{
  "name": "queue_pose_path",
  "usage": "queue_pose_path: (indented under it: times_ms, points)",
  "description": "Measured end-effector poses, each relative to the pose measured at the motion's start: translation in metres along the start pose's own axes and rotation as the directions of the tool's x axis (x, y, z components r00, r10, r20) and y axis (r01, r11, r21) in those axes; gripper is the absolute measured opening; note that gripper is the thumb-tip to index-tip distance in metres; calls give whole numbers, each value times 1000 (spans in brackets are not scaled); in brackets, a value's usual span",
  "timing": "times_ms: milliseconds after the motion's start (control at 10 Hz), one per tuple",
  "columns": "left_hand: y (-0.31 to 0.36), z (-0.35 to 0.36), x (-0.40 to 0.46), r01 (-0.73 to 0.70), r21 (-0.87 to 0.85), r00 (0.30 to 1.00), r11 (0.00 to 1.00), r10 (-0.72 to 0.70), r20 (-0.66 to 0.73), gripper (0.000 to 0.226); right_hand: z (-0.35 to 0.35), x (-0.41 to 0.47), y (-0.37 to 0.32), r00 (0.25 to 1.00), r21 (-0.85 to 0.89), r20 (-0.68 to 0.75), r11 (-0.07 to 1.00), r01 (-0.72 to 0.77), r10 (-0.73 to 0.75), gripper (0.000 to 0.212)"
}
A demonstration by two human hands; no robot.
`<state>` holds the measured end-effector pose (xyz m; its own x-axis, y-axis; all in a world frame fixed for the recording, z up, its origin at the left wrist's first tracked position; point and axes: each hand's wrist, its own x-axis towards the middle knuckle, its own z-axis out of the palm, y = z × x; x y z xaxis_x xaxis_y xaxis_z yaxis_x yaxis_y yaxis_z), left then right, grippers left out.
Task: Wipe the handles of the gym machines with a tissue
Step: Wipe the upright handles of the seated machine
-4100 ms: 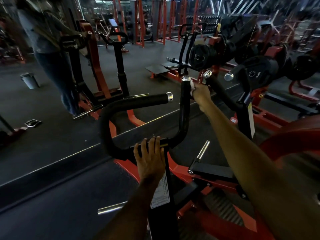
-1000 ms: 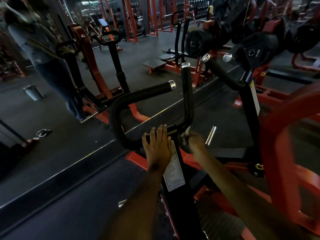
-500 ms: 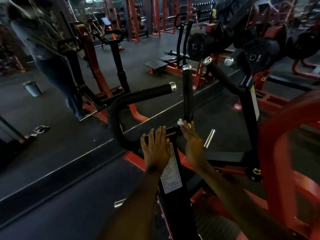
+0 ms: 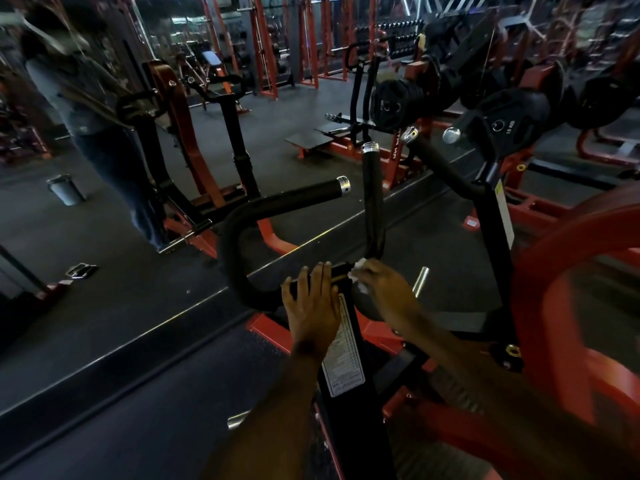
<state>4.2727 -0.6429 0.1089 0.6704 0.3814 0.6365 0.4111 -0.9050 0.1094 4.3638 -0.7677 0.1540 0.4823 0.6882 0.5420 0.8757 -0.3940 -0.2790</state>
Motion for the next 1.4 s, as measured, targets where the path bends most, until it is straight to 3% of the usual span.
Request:
queue_pose_path:
  times_ms: [100, 200, 300, 400, 500, 600, 700, 800, 900, 1000, 1100, 1200, 1300, 1400]
  points:
    - [-1, -1, -1, 4, 5, 1000, 1000, -4, 9, 47, -24, 67, 27, 991, 3, -117, 998, -68, 68, 21]
    - [0, -2, 0, 5, 10, 1000, 1000, -5, 9, 47, -25, 102, 42, 990, 11, -3, 990, -138, 138, 29]
    - [0, -1, -1, 5, 12, 1000, 1000, -5, 23, 48, -16, 95, 49, 963, -210, 245, 976, -59, 111, 25]
    - [-1, 1, 0, 4, 11, 1000, 1000, -4, 16, 49, -18, 48, 23, 946, -217, 322, 971, 100, -25, 23]
    - [0, 0, -1, 1, 48, 1000, 999, -1, -1, 49, -29, 71, 22, 951, -60, 283, 987, 146, -123, 24]
    - [1, -2, 1, 6, 41, 1000, 999, -5, -12, 49, -40, 97, 30, 968, -119, 237, 986, 119, -88, 26]
    - [1, -3, 0, -1, 22, 1000, 1000, 2, -25, 48, -37, 103, 47, 950, -383, 310, 908, 171, -47, 31]
    - [1, -1, -1, -2, 17, 1000, 1000, 2, -27, 48, -11, 66, 38, 962, -375, 192, 891, 256, -195, 23]
    - [0, 0, -1, -1, 7, 1000, 1000, 2, -30, 48, 18, 17, 12, 995, 54, -98, 998, 17, -12, 36]
    - [0, 1, -1, -4, 12, 999, 1000, 5, -38, 48, 25, -6, -2, 983, 156, -174, 987, -37, 65, 42]
    - [1, -1, 0, -1, 3, 999, 1000, 1, -53, 48, 39, -36, 12, 973, 163, -229, 986, 14, 25, 32]
    - [1, 0, -2, -3, -2, 998, 1000, 3, -58, 47, 43, -57, 13, 909, 407, -258, 890, -206, 329, 36]
    - [1, -2, 0, -2, 1, 998, 1000, 2, -59, 46, 34, -26, 10, 532, 907, 138, 110, -407, 835, 26]
    - [1, -3, -2, -1, 1, 999, 1000, 1, -40, 47, 33, 9, 14, 590, 871, 485, -296, -392, 646, 24]
